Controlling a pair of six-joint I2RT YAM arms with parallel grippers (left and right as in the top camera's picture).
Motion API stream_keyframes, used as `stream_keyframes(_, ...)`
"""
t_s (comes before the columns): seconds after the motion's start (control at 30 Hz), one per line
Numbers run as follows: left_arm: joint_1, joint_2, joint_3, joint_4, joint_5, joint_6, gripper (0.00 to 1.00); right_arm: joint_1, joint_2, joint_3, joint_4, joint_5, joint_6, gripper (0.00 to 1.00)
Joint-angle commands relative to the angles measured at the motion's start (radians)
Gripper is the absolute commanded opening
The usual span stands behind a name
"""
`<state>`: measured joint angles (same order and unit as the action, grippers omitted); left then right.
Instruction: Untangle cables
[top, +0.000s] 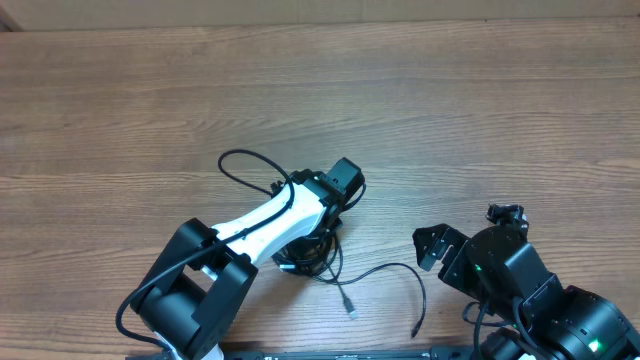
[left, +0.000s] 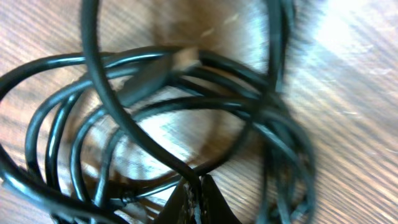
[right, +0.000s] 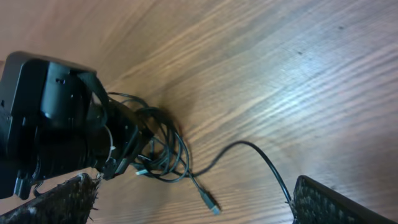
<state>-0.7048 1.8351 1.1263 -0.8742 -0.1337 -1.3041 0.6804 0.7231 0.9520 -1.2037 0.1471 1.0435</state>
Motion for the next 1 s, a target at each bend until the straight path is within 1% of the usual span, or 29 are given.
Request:
stream_keyframes(0.0,0.014,-0.027,0.165,-0.047,-0.045,0.180,0.04,-0.003,0.000,0.004,0.040,0.017,0.004,1.00)
stream_keyframes(0.17,0.018,-0.037,0.411,-0.175,-0.024,0.345,0.04,-0.003,0.010,0.003,0.097,0.016,0.005,1.00)
stream_keyframes(0.23,0.018,-0.037,0.507,-0.224,-0.027,0.380,0.04,-0.003,0.027,0.003,0.108,0.016,0.005,1.00)
stream_keyframes(0.33,0.018,-0.037,0.597,-0.261,-0.026,0.420,0.04,-0.003,0.060,0.003,0.111,0.016,0.006,1.00)
stream_keyframes(0.43,0.018,-0.037,0.659,-0.294,-0.027,0.458,0.04,-0.003,0.112,0.003,0.111,0.007,0.065,1.00)
stream_keyframes(0.53,0.022,-0.037,0.679,-0.307,-0.026,0.499,0.04,-0.003,0.161,0.003,0.112,-0.011,0.139,1.00)
stream_keyframes(0.63,0.040,-0.038,0.688,-0.328,0.009,0.535,0.04,-0.002,0.216,0.003,0.117,-0.021,0.138,1.00)
stream_keyframes(0.77,0.106,-0.038,0.690,-0.337,0.154,0.644,0.04,-0.002,0.307,0.003,0.127,-0.034,0.124,1.00)
stream_keyframes(0.83,0.139,-0.038,0.690,-0.337,0.200,0.687,0.04,-0.002,0.342,0.003,0.166,-0.063,0.058,1.00)
stream_keyframes(0.87,0.158,-0.038,0.690,-0.337,0.223,0.711,0.04,-0.002,0.362,0.003,0.208,-0.097,-0.001,1.00)
stream_keyframes(0.97,0.203,-0.038,0.690,-0.337,0.286,0.748,0.04,-0.002,0.404,0.003,0.307,-0.182,-0.088,1.00)
